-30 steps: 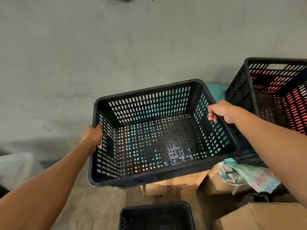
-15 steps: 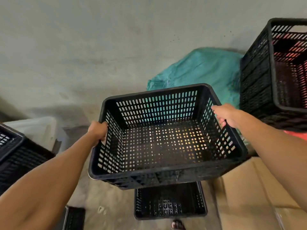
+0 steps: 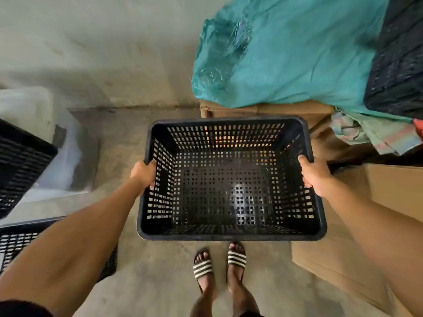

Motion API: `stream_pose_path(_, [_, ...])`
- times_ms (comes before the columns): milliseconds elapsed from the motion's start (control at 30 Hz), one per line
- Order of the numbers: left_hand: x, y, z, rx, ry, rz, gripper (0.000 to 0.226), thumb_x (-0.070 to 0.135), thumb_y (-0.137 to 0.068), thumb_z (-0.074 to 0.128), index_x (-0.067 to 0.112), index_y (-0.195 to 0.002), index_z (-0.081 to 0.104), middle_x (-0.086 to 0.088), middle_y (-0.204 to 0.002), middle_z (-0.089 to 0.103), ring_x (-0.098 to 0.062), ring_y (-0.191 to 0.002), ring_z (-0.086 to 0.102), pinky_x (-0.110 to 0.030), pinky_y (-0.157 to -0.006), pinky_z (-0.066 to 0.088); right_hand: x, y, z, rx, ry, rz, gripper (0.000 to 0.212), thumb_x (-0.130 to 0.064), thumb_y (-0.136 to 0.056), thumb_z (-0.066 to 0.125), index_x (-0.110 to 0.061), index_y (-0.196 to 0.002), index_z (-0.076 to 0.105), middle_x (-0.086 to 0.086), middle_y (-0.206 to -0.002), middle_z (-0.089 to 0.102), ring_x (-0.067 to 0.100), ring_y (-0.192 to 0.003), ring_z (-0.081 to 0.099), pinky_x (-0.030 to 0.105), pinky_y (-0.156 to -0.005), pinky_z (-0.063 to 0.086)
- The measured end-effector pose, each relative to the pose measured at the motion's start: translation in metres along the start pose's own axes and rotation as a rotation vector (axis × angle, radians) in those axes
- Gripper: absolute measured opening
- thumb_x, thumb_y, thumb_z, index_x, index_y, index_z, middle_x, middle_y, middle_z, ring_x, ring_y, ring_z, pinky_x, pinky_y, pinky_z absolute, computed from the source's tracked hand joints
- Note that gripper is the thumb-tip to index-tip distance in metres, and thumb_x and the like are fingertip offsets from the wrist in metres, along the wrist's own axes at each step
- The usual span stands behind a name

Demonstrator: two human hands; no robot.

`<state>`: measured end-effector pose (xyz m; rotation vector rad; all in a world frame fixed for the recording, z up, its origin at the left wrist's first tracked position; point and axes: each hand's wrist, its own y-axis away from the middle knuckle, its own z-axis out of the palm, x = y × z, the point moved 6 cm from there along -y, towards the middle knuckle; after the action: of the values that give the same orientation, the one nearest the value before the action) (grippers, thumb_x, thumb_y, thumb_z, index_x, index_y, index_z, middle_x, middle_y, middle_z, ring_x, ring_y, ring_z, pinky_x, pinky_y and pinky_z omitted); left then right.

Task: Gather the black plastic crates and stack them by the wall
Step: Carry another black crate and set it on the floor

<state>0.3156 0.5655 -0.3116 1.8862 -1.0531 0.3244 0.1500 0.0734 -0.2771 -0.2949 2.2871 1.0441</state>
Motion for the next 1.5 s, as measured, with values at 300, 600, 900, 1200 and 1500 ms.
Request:
stream_pose_path(300, [-0.073, -0.041, 0.072, -0.025, 0.057, -0.107, 0.027, 0.019, -0.100, 0.047, 0.004, -0.121, 0.055, -0.005, -0.084, 0.064, -0.019, -0.068, 0.063, -0.033, -0.059, 0.053, 0.083, -0.081, 0.046, 0.051, 0.086, 0.002, 0.025, -0.037, -0.089, 0.058, -0.013, -0.093, 0.063, 0.006, -0.064, 0.057, 0.020, -0.043, 0.050, 0.026, -0.039, 0.040])
stream_pose_path(600, [-0.094, -0.079, 0.118, -0.077, 0.117, -0.137, 0.026, 0.023, -0.096, 0.049, 0.006, -0.113, 0.058, -0.011, -0.101, 0.070, -0.026, -0.086, 0.064, -0.047, -0.083, 0.055, 0.114, -0.131, 0.076, 0.017, 0.112, 0.066, 0.044, -0.031, -0.097, 0.051, -0.005, -0.132, 0.049, 0.011, -0.105, 0.069, 0.019, -0.073, 0.066, 0.027, -0.062, 0.052])
stream_pose_path(900, [-0.102, -0.065, 0.130, -0.109, -0.010, -0.161, 0.027, 0.030, -0.105, 0.031, 0.011, -0.101, 0.050, -0.009, -0.082, 0.061, -0.021, -0.062, 0.055, -0.029, -0.053, 0.044, 0.138, -0.130, 0.073, -0.017, 0.416, 0.061, 0.030, -0.010, -0.098, 0.049, -0.009, -0.126, 0.040, 0.020, -0.124, 0.055, 0.037, -0.108, 0.061, 0.052, -0.089, 0.053])
stream_pose_path(1200, [-0.115, -0.056, 0.129, -0.179, 0.072, -0.205, 0.031, 0.030, -0.106, 0.031, 0.010, -0.090, 0.047, -0.014, -0.078, 0.060, -0.021, -0.055, 0.052, -0.032, -0.052, 0.042, 0.142, -0.123, 0.070, -0.147, 0.295, 0.104, 0.038, -0.008, -0.102, 0.041, -0.002, -0.138, 0.032, 0.024, -0.127, 0.055, 0.032, -0.095, 0.065, 0.029, -0.060, 0.050])
stream_pose_path(1500, [-0.112, -0.054, 0.123, -0.094, -0.070, -0.055, 0.033, 0.036, -0.105, 0.033, 0.008, -0.108, 0.050, -0.008, -0.077, 0.056, -0.021, -0.061, 0.050, -0.041, -0.061, 0.048, 0.152, -0.111, 0.075, -0.010, 0.350, 0.016, 0.031, -0.014, -0.102, 0.043, -0.006, -0.132, 0.037, 0.022, -0.117, 0.058, 0.030, -0.090, 0.066, 0.043, -0.073, 0.057])
